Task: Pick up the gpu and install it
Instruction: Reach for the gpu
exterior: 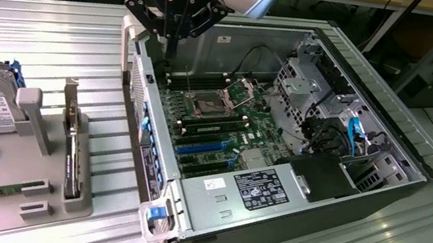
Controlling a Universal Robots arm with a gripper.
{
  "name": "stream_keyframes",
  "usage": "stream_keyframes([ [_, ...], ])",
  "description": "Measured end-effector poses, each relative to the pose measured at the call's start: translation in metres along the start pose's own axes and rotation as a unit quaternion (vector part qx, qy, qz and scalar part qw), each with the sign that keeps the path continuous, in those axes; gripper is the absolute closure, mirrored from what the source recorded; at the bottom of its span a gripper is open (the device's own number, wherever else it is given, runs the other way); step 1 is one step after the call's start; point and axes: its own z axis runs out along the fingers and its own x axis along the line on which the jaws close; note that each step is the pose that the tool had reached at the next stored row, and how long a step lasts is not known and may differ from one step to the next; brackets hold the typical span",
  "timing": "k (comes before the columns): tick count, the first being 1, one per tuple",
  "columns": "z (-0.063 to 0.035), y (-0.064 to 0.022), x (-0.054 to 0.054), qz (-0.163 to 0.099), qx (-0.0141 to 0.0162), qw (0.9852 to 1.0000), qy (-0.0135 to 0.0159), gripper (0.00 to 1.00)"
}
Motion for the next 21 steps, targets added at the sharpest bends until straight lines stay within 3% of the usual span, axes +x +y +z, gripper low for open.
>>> stream_keyframes([
  [11, -0.0005, -0.0052, 0.011, -0.031, -0.0008, 0.9995, 0.0014, 0.89],
  [21, -0.0012, -0.0128, 0.027, -0.044, -0.0012, 0.999, 0.0019, 0.89],
])
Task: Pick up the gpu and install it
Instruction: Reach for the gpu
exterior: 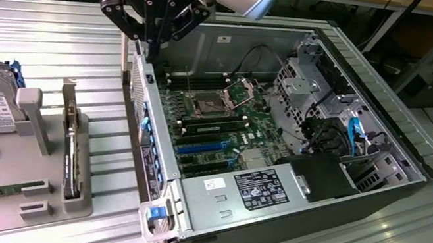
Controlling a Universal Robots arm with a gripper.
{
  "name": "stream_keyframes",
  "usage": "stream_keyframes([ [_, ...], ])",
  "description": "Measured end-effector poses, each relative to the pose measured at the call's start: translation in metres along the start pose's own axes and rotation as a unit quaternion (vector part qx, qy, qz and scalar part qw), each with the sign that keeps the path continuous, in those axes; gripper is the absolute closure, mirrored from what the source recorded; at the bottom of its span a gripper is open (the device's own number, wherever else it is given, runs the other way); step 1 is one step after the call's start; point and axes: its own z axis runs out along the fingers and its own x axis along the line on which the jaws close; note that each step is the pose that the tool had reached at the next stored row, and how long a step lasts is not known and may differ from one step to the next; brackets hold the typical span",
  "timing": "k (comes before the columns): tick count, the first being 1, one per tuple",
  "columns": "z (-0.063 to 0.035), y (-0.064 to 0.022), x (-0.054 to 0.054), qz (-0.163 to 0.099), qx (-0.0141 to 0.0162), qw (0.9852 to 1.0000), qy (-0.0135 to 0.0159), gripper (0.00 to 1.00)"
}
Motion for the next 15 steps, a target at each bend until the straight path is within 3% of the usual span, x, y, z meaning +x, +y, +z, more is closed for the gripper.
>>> stream_keyframes([
  [15, -0.0013, -0.0098, 0.035, -0.01, -0.0003, 1.0, 0.0004, 0.89],
])
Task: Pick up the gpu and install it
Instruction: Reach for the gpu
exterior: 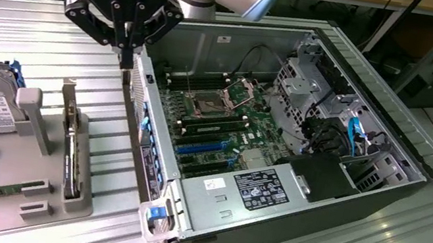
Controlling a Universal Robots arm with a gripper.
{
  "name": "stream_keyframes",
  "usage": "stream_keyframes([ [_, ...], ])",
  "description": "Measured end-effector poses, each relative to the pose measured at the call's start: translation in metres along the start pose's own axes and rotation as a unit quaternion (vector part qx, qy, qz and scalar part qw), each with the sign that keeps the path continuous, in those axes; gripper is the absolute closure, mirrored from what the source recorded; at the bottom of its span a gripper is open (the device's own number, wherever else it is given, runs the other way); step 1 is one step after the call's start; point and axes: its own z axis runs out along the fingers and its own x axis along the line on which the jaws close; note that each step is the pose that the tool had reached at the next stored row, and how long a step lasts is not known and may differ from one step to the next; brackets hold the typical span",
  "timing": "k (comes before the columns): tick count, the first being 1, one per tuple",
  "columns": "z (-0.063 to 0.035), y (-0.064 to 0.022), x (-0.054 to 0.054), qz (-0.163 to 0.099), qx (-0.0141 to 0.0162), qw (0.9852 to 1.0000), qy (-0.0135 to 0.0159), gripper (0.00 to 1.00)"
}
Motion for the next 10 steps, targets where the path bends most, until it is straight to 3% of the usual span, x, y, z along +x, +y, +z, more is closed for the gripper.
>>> stream_keyframes([
  [6, -0.0008, -0.0034, 0.024, -0.004, -0.0001, 1.0, 0.0002, 0.89],
  [10, -0.0011, -0.0048, 0.035, -0.006, -0.0001, 1.0, 0.0003, 0.89],
])
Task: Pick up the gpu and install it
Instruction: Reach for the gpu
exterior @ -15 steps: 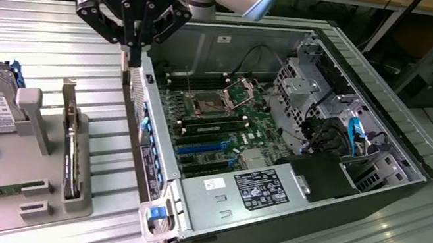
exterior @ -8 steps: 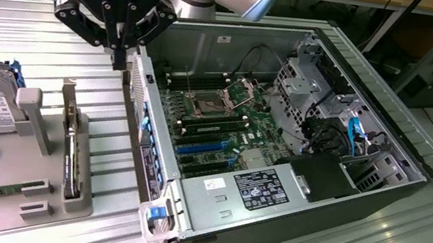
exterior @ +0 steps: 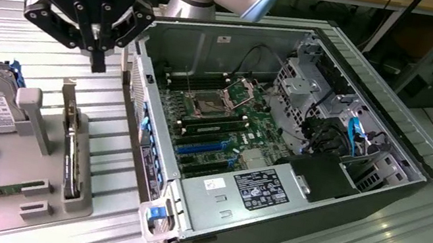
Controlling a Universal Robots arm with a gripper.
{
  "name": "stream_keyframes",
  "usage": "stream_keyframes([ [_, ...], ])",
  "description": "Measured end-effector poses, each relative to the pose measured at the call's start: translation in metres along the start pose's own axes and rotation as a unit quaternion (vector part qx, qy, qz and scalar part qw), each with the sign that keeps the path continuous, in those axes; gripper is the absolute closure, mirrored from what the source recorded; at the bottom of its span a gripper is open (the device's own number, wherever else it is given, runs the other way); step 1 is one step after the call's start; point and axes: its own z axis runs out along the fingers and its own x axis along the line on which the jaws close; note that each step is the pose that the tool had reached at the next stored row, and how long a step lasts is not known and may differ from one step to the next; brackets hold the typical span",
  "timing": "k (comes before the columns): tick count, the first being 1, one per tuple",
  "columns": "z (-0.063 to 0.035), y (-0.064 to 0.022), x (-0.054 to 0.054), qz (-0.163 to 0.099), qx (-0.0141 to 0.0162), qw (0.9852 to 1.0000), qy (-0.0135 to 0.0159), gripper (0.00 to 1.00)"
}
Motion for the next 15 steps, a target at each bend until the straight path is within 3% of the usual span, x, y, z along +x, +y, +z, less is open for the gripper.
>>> stream_keyframes([
  [15, -0.0015, -0.0069, 0.043, -0.007, -0.0001, 1.0, 0.0004, 0.89],
])
